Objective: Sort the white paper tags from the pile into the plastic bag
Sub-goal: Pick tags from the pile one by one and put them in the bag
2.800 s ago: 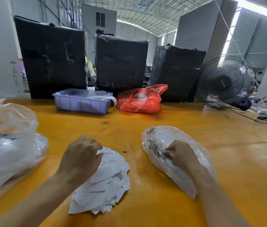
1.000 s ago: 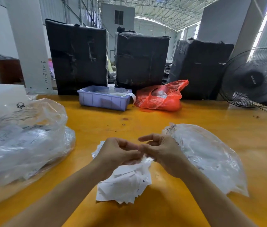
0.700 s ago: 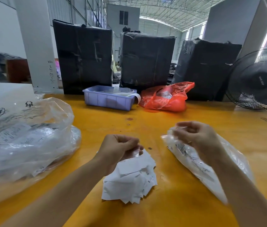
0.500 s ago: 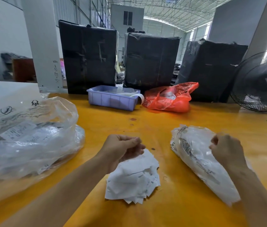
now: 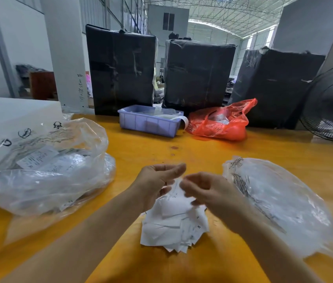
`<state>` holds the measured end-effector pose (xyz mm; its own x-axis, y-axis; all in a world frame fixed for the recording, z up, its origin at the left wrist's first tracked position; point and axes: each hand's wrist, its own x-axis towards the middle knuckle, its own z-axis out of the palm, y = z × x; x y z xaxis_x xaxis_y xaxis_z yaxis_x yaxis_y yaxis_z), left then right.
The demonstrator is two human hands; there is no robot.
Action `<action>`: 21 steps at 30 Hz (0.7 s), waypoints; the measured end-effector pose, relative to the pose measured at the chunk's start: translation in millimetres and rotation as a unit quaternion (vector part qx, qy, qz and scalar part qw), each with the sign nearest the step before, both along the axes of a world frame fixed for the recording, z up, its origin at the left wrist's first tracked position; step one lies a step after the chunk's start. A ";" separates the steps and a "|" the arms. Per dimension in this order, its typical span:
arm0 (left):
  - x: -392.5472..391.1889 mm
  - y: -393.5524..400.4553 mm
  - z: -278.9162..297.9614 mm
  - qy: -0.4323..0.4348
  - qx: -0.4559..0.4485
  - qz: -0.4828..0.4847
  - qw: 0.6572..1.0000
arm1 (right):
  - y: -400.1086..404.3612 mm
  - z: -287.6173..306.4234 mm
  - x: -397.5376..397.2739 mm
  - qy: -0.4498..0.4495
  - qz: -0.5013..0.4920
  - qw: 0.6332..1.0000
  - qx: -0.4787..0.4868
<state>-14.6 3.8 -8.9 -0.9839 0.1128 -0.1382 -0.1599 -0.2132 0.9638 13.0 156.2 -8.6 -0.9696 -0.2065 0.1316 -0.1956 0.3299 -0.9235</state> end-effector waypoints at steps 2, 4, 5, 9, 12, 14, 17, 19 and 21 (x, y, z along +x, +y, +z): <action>-0.7 1.3 -0.5 -0.007 0.023 0.002 1.000 | -8.1 -8.8 2.8 -0.057 0.027 0.997 -0.049; -2.1 1.5 -0.8 -0.009 0.039 -0.010 0.999 | -9.7 -11.2 1.5 -0.071 0.015 0.991 -0.112; -2.8 1.5 -0.4 -0.009 0.057 -0.014 0.998 | -8.7 -10.9 -0.2 -0.070 0.003 0.987 -0.142; -4.7 -0.7 -0.5 0.042 0.022 -0.020 0.999 | -0.9 -5.0 -5.4 -0.044 -0.051 0.977 -0.204; -6.8 -6.7 -0.9 0.089 -0.088 -0.056 0.991 | 0.0 -2.8 -4.4 0.019 -0.082 0.985 -0.149; -7.2 -10.6 0.0 0.094 -0.148 -0.101 0.979 | -1.7 -3.8 -2.5 0.078 -0.069 0.993 -0.059; -8.5 -15.4 -0.4 0.105 -0.202 -0.114 0.967 | -4.5 -5.6 -1.5 0.126 -0.044 0.990 0.033; -11.0 -19.6 -1.1 0.118 -0.224 -0.094 0.963 | -3.1 -8.6 -4.6 0.159 -0.076 0.983 0.058; -15.4 -25.3 -1.8 0.132 -0.228 -0.047 0.964 | -1.8 -12.5 -5.5 0.215 -0.105 0.963 0.125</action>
